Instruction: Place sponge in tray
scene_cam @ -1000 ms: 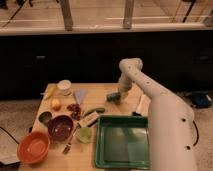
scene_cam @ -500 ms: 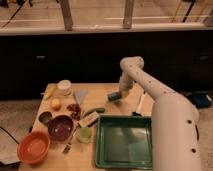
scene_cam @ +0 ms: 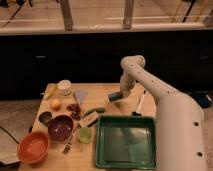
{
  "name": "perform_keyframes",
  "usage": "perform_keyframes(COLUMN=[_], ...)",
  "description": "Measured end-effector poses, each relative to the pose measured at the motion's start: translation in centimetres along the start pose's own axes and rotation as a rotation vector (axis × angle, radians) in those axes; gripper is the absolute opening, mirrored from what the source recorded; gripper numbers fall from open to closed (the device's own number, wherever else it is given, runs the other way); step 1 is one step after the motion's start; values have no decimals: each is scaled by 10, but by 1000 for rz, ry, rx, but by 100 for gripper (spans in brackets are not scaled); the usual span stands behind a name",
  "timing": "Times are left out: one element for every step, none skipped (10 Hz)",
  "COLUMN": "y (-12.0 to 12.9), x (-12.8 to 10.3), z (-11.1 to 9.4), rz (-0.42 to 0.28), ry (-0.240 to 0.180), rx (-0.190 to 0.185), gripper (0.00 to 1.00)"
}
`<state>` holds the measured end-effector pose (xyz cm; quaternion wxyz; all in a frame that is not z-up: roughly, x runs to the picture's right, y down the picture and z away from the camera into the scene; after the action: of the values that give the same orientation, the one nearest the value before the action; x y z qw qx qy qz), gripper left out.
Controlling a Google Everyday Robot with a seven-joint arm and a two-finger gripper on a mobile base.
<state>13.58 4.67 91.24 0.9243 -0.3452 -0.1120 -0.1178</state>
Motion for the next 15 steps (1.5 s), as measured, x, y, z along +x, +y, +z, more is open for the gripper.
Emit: perform_keyframes(y=[2,3,4,8,11,14,17,18,23,30,32,33,35,39,46], x=[0,-1,-1,-1,0,1,3,2,0,2,3,1,3,3,0], z=[-4,-7,-8,-14,-19,-24,-28,-30,-38,-45,-46,-48,-49,-53,-59], rz=[1,-1,-2,-4,-3,-1,2,1,-1,3,4,3,5,8,9], ry=[2,5,6,11,13,14,16,17,18,20,21,21,20,19,18], rx=[4,7,7,11,15,17,20,22,25,27,27,28,30,33,36], gripper=[2,2,2,2,2,2,2,2,2,2,2,2,2,2,2])
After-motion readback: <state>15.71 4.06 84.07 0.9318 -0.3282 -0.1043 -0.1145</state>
